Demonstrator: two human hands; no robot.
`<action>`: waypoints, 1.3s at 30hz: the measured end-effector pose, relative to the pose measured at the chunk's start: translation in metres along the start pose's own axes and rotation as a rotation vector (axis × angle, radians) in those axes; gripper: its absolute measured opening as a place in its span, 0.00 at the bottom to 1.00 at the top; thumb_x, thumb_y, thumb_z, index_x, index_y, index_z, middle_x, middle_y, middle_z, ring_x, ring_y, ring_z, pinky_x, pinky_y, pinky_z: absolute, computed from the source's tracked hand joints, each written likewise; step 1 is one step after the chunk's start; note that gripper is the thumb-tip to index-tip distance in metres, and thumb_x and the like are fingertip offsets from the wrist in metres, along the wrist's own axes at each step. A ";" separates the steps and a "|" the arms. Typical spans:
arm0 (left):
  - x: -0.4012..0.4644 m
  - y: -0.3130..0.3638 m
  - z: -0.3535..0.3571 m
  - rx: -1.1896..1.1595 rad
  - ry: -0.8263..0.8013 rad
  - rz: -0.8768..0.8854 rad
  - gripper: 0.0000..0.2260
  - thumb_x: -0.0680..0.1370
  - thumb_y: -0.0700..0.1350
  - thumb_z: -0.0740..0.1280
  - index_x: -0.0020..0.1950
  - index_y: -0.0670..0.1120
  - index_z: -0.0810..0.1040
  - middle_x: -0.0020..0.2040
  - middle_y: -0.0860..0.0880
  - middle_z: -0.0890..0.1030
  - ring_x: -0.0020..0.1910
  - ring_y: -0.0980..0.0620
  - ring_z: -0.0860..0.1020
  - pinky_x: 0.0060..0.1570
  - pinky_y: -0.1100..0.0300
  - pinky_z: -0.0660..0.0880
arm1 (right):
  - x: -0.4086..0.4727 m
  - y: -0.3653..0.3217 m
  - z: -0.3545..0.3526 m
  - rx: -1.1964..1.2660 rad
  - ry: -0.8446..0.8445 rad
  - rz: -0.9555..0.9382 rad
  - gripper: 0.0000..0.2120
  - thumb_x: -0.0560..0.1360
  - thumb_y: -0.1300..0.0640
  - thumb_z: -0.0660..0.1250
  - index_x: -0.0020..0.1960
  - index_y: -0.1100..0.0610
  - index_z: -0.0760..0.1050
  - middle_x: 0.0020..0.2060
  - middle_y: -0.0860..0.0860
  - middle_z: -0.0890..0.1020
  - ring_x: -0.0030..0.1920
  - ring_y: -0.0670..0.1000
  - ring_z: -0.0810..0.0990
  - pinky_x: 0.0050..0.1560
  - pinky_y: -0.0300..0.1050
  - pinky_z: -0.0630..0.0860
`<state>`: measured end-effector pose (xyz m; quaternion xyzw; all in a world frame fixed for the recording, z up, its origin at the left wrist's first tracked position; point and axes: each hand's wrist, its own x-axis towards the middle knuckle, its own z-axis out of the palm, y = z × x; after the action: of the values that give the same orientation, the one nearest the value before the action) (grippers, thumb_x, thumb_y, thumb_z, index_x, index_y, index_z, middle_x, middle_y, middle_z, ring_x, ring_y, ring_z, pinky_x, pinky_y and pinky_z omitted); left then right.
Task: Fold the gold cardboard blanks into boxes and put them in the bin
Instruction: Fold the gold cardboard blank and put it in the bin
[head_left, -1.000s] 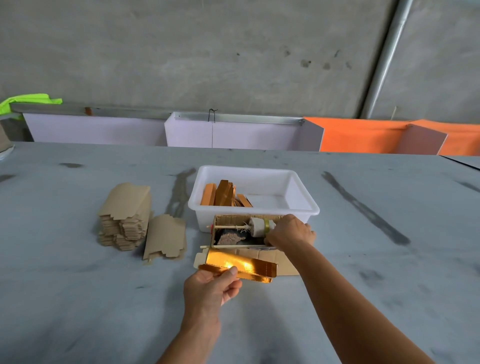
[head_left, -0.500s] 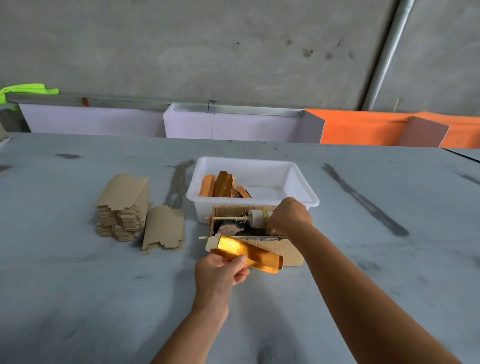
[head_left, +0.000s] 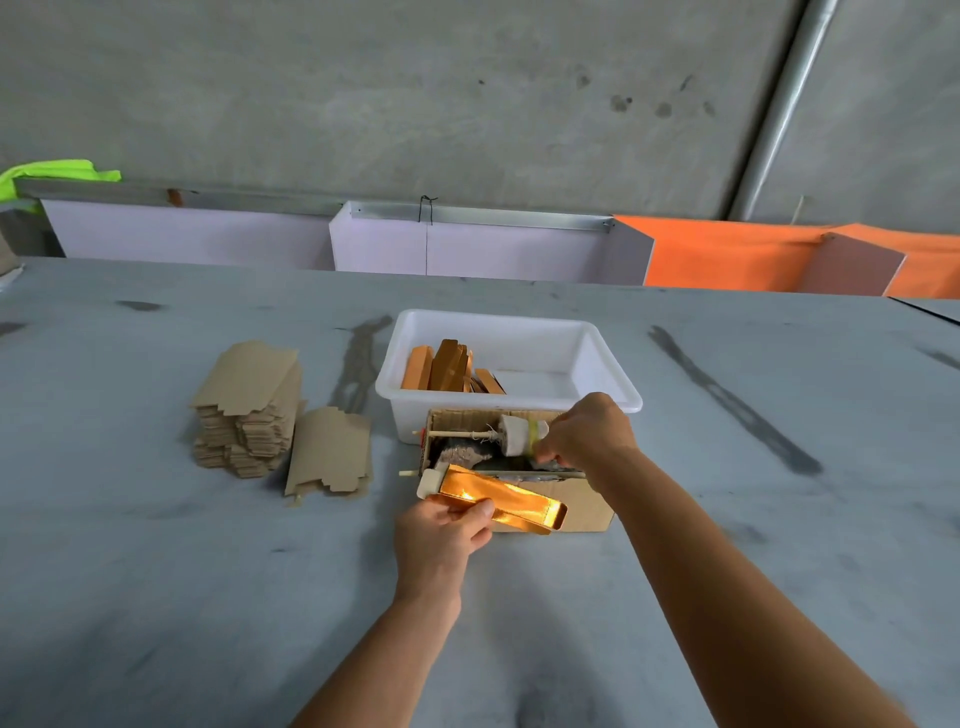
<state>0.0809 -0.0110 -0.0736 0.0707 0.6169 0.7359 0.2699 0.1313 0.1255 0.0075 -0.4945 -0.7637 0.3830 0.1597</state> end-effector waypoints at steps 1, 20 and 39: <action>0.000 0.000 0.000 -0.006 0.004 -0.006 0.04 0.71 0.34 0.73 0.41 0.37 0.79 0.39 0.43 0.84 0.37 0.49 0.84 0.35 0.63 0.80 | -0.003 0.002 0.000 0.029 0.001 -0.001 0.16 0.63 0.65 0.78 0.48 0.62 0.77 0.43 0.57 0.81 0.45 0.56 0.81 0.46 0.49 0.80; -0.002 0.002 0.005 -0.008 0.045 -0.060 0.05 0.71 0.34 0.73 0.38 0.39 0.79 0.30 0.50 0.83 0.31 0.55 0.83 0.30 0.68 0.78 | -0.057 0.038 0.009 0.328 0.105 -0.093 0.12 0.68 0.63 0.76 0.32 0.54 0.75 0.31 0.51 0.79 0.31 0.47 0.74 0.27 0.36 0.66; -0.007 0.004 0.003 -0.038 -0.017 0.007 0.07 0.71 0.30 0.71 0.36 0.38 0.77 0.31 0.45 0.79 0.29 0.52 0.80 0.34 0.64 0.80 | -0.057 0.063 0.023 0.414 0.113 -0.213 0.09 0.71 0.66 0.72 0.36 0.56 0.75 0.32 0.55 0.82 0.33 0.51 0.81 0.33 0.37 0.75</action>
<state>0.0870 -0.0126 -0.0670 0.0741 0.6003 0.7477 0.2741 0.1832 0.0796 -0.0465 -0.3885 -0.7065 0.4843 0.3396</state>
